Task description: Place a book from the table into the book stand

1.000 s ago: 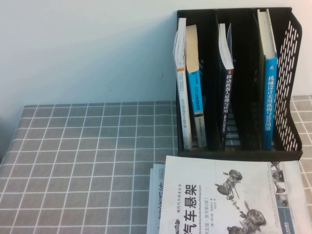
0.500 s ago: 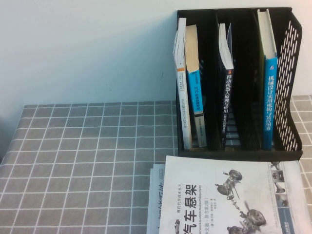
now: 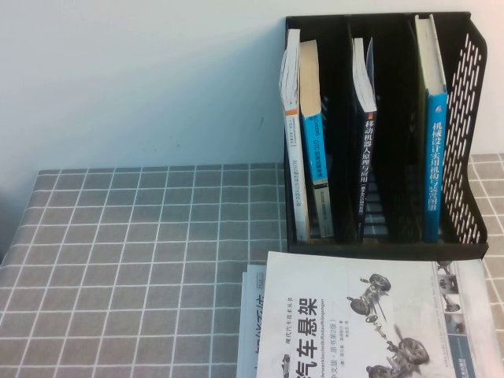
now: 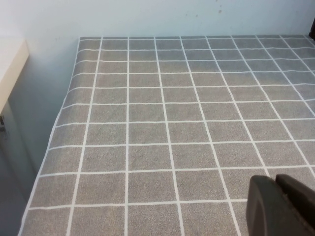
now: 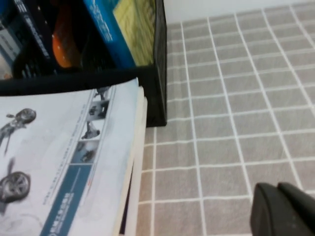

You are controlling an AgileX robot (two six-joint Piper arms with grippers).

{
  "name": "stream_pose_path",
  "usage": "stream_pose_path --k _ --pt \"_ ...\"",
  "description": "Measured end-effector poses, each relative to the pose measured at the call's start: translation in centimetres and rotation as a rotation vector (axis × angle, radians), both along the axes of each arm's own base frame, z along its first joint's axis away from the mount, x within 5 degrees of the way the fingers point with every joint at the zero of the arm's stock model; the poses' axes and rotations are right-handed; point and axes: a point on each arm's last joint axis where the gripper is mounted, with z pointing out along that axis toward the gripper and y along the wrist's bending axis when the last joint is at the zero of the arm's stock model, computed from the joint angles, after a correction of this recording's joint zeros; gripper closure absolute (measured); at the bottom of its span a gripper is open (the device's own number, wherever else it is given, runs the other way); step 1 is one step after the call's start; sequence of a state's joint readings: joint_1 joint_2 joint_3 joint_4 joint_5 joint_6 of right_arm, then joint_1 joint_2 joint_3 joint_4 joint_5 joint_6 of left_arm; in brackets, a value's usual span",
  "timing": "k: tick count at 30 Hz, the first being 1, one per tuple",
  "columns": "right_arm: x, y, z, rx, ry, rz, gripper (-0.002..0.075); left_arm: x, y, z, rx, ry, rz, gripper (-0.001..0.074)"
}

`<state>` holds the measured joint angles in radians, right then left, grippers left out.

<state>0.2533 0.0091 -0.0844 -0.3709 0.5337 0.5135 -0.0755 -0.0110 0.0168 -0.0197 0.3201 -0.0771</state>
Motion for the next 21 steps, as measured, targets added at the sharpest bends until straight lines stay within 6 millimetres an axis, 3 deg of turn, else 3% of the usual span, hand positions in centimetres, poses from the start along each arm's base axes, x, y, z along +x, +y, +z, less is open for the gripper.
stream_pose_path --k 6,11,17,21 --pt "0.4 0.9 -0.3 -0.186 -0.143 0.077 0.073 0.0 0.0 0.0 0.0 0.0 0.0 0.0738" --pt "0.9 0.7 -0.1 -0.354 -0.305 0.033 0.073 0.0 0.0 0.0 0.0 0.0 0.0 0.0738" --pt "0.9 0.3 0.0 -0.595 -0.307 0.043 0.073 0.0 0.0 0.0 0.0 0.0 0.0 0.0738" --pt "0.9 0.2 0.0 -0.579 -0.3 0.032 0.073 0.0 0.0 0.0 0.0 0.0 0.0 0.0738"
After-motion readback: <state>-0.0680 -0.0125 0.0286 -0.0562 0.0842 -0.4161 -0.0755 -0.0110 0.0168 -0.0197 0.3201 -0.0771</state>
